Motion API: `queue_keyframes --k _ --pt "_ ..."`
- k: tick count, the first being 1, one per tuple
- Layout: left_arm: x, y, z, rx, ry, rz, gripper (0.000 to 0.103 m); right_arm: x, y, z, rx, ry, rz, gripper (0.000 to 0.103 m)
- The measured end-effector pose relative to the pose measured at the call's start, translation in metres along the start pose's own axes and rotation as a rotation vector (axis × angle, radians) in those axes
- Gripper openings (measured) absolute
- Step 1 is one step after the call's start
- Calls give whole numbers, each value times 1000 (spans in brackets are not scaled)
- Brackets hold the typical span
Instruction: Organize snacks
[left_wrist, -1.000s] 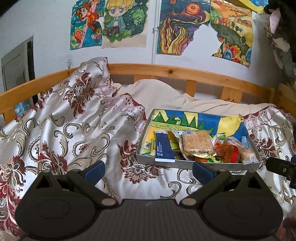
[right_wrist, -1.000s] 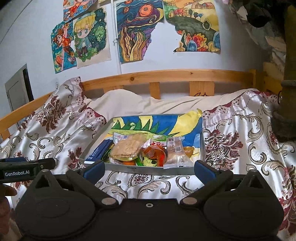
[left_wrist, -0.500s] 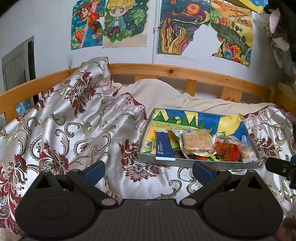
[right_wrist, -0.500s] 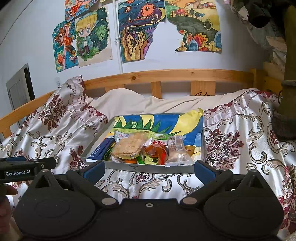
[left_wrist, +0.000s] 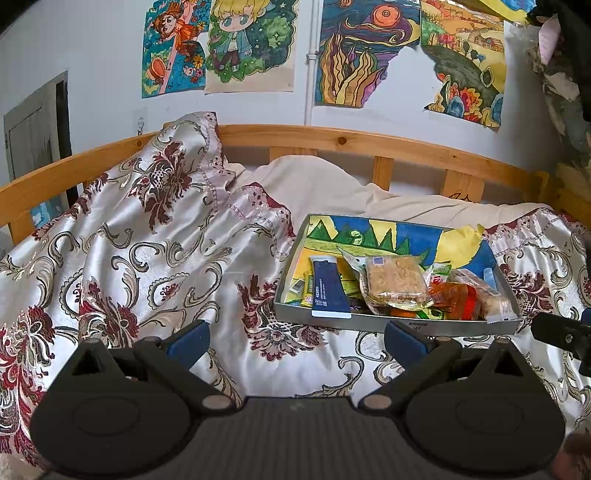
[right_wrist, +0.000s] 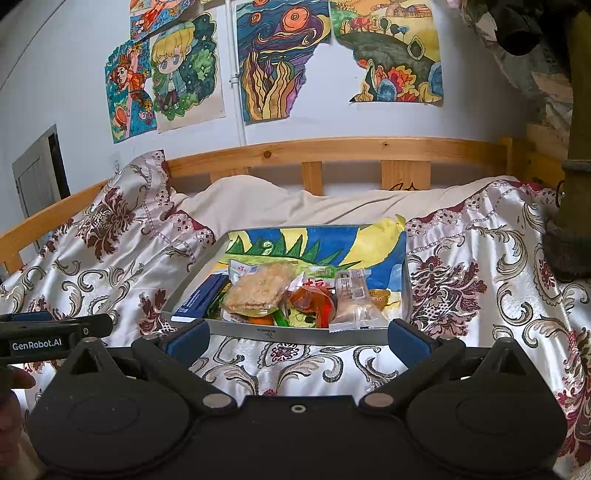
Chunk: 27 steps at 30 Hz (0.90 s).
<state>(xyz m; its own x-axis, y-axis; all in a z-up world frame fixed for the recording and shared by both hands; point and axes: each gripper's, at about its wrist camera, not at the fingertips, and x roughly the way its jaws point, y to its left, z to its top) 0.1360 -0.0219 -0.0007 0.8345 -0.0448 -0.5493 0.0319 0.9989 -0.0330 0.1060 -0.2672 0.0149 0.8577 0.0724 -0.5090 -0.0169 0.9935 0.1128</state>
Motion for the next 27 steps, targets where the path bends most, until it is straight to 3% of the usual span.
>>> queue_keyframes --k 27 --pt "4 0 -1 17 37 -19 102 0 1 -1 -2 1 -1 102"
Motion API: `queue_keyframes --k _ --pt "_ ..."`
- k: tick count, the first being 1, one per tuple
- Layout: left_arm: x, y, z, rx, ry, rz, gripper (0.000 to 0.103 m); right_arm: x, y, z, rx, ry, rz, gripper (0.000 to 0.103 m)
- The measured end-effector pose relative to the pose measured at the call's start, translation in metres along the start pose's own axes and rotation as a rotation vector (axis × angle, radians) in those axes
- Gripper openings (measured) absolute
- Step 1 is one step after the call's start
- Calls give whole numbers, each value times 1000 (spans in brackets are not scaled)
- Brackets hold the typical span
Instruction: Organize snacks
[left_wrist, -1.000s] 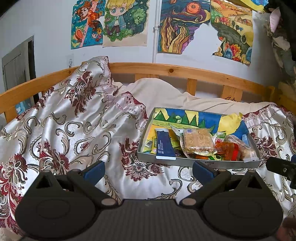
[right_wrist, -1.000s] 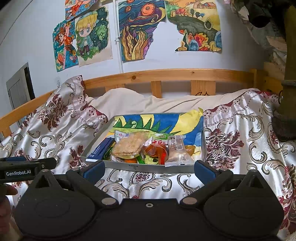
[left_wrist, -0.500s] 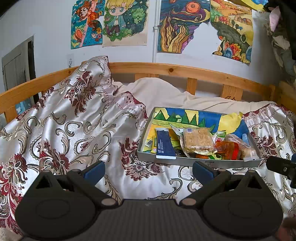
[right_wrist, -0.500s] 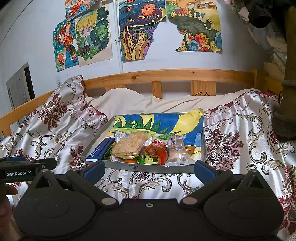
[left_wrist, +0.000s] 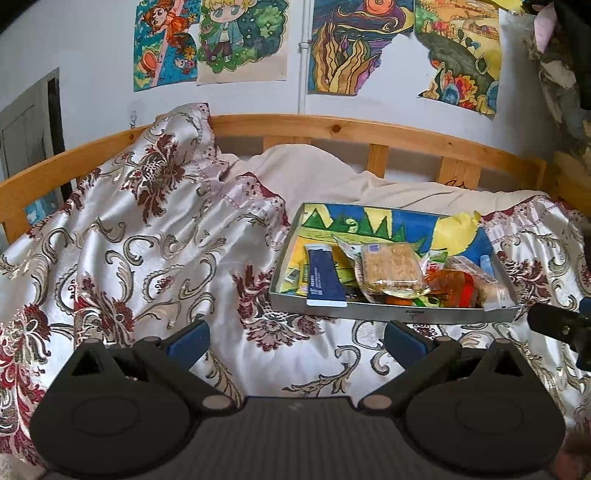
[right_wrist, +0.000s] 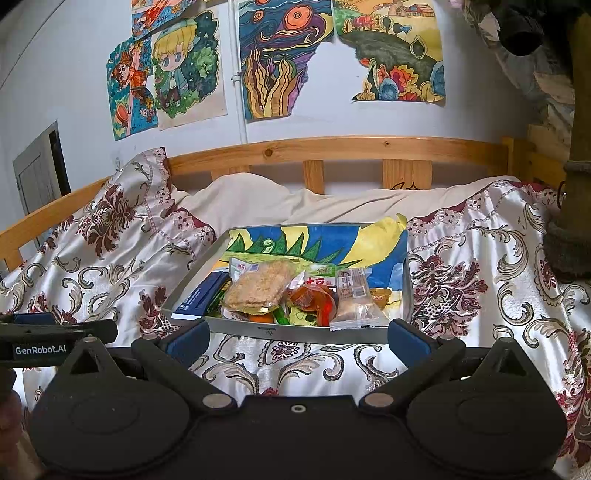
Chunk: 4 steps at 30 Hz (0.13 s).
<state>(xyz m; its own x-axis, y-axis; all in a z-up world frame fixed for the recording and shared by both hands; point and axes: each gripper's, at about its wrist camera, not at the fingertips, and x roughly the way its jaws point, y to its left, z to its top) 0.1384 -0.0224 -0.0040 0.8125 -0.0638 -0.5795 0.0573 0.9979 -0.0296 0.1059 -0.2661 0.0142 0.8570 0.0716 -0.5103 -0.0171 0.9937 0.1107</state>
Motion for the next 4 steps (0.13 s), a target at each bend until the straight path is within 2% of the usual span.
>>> queue_keyframes --k 4 --pt "0 0 1 4 1 7 102 0 0 0 0 0 0 102"
